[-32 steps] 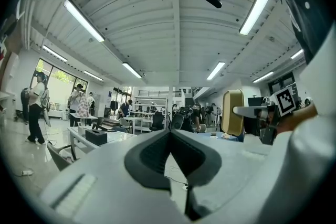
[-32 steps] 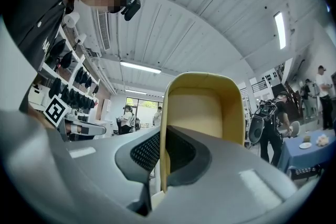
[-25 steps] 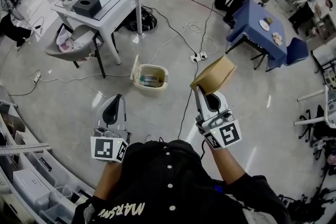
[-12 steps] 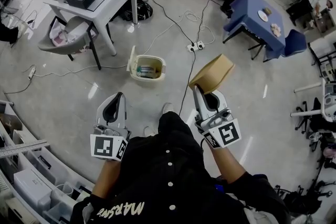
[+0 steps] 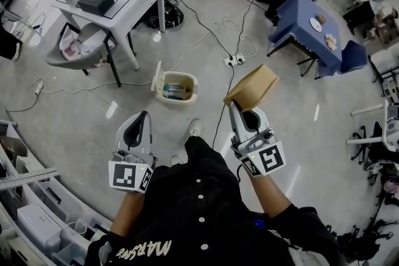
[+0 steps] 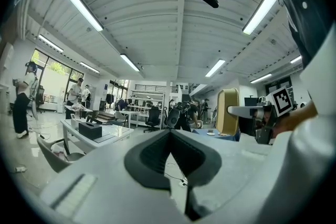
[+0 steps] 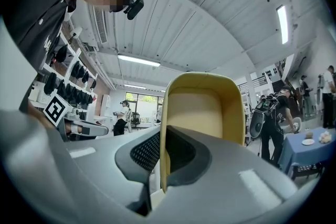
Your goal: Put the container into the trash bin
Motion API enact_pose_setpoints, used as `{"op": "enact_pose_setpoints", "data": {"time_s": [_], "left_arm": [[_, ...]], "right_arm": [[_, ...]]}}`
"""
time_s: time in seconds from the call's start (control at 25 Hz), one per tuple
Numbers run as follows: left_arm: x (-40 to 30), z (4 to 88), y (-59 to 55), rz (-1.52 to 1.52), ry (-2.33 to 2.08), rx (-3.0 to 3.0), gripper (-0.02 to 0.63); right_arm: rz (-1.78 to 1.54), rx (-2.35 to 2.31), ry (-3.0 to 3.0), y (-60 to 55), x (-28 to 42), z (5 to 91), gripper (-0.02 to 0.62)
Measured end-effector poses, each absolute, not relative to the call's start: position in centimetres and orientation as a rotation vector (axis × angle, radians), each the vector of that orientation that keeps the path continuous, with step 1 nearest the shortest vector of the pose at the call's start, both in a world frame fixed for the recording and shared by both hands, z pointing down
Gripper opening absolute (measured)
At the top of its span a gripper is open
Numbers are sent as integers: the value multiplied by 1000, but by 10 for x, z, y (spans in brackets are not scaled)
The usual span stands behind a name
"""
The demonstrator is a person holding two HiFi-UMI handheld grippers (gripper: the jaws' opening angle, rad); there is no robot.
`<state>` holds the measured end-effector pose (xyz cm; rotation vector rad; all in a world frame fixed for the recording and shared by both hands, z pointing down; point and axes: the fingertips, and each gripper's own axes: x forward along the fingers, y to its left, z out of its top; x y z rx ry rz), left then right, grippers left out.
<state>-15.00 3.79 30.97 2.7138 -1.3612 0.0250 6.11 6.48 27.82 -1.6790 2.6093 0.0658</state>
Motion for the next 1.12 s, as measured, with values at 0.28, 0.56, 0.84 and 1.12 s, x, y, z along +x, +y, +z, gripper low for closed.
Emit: {"op": "enact_pose_setpoints", "data": {"time_s": [0.28,0.56,0.84,1.12], "left_arm": [[-139,313,2,43,-1383,2697,3],[-117,314,-38,56,-1396,2693,3],[-89,300,-84,42,-1424,2688,3],[-64,290,-118,54,-1461,2680,3]], "right_arm": [[50,-1674,2612,28,77,284,23],[52,-1640,2626,-16,95,284,23],[69,-1609,2627,-62,124,272,23],[72,-1563,2638,-98,145,266,23]]}}
